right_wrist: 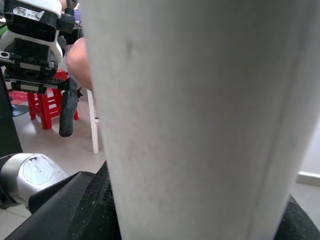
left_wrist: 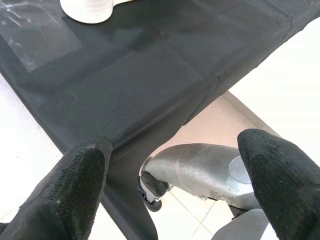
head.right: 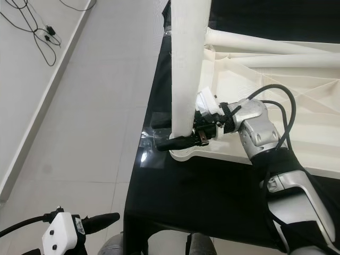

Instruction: Building children table

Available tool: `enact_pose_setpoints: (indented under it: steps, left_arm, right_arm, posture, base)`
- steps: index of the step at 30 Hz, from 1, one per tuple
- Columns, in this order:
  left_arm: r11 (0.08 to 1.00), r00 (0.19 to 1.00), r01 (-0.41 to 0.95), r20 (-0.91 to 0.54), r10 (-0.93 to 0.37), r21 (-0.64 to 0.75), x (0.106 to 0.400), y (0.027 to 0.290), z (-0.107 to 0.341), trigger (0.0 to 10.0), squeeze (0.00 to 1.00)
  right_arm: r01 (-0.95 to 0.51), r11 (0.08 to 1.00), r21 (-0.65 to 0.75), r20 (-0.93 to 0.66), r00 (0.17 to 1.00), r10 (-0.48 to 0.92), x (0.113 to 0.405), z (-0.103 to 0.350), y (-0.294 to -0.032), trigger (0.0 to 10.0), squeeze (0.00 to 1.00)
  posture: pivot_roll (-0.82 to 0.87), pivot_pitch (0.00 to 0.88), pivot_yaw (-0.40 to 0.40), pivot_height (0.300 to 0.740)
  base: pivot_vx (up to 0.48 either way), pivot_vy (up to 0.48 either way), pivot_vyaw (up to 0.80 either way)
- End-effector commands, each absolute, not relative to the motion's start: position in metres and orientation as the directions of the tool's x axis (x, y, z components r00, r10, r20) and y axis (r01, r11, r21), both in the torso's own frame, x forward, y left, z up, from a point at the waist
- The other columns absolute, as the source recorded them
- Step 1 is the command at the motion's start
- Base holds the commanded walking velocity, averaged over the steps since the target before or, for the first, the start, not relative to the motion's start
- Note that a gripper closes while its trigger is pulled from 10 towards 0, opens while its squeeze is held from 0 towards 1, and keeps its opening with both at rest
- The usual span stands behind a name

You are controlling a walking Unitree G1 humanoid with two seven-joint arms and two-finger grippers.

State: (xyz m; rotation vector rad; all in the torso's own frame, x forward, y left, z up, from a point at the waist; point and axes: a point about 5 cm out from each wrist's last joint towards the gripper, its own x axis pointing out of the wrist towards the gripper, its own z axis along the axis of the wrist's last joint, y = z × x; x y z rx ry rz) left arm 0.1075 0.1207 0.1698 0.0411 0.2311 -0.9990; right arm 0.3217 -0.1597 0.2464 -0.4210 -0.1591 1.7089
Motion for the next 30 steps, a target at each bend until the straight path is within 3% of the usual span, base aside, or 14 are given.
enact_pose_setpoints:
  steps: [1,19,30]
  left_arm:
    - [0.539,0.512,0.840,-0.240,-0.825,-0.061,0.107,0.124,0.167,10.0,0.00]
    - [0.543,0.520,0.837,-0.222,-0.825,-0.058,0.112,0.122,0.166,10.0,0.00]
    - [0.548,0.526,0.835,-0.207,-0.825,-0.060,0.113,0.119,0.165,10.0,0.00]
  right_arm:
    - [-0.954,-0.228,-0.196,-0.254,-0.176,0.951,0.317,0.205,-0.154,10.0,0.00]
    - [-0.962,-0.221,-0.160,-0.317,-0.161,0.934,0.325,0.211,-0.150,10.0,0.00]
    - [-0.984,-0.111,-0.138,-0.278,-0.069,0.958,0.336,0.213,-0.146,10.0,0.00]
  posture:
    - [0.17,0.350,0.131,0.740]
    - [0.14,0.347,0.114,0.740]
    - [0.13,0.346,0.101,0.740]
  base:
    - [0.000,0.000,0.00]
    - [0.000,0.000,0.00]
    - [0.000,0.000,0.00]
